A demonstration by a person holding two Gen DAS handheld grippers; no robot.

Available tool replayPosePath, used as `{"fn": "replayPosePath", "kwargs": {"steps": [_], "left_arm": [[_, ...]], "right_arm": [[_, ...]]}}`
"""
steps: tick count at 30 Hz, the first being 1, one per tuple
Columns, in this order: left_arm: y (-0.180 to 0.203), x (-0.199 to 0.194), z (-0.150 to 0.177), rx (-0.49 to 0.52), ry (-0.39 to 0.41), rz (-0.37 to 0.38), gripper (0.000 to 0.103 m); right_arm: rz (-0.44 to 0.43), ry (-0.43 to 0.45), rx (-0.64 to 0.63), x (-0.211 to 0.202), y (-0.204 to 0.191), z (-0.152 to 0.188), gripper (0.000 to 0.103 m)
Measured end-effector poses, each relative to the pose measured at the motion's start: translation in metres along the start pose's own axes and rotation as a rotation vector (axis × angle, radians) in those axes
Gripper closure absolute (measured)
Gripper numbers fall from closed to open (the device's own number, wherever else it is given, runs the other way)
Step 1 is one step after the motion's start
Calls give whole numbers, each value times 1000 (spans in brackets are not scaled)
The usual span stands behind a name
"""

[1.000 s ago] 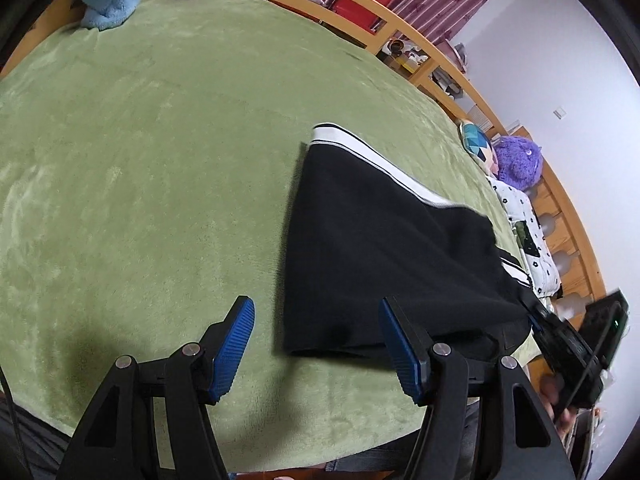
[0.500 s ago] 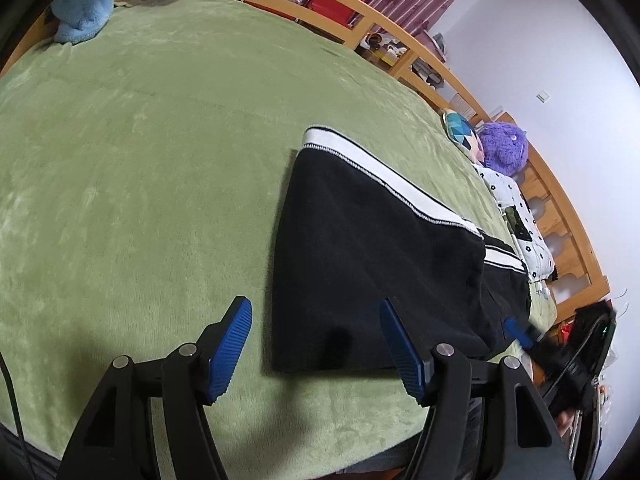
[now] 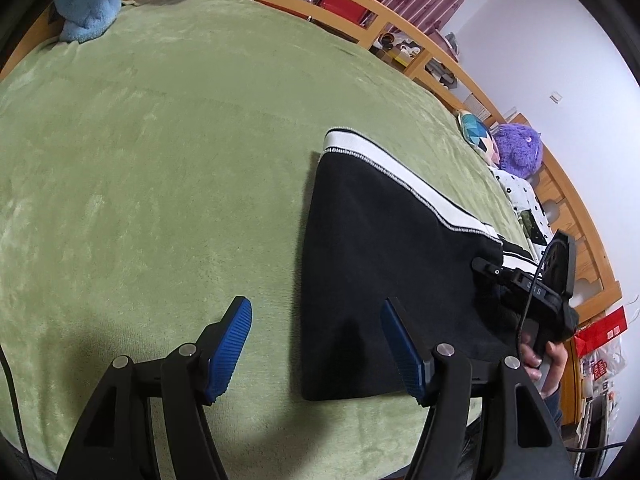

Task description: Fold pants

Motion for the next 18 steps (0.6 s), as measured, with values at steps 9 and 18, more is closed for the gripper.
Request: {"fn": "replayPosePath", "kwargs": {"steps": [9, 18], "left_arm": [[4, -1, 0, 16, -5, 14, 38], [15, 0, 9, 36, -12, 21, 38]], "right_arm": [[-27, 170, -30, -49, 13, -39, 88], [20, -4, 38, -30, 43, 4, 53]]}}
Point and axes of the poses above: each gripper's, at about its wrist camera, not at the fingertips, and x roughly the way its jaws point, y to its right, z to its underside, the point moved 5 cm from there along x, roughly the way its jaws point, and after that the axes turned 15 degrees about -x, right-handed, at the moved point
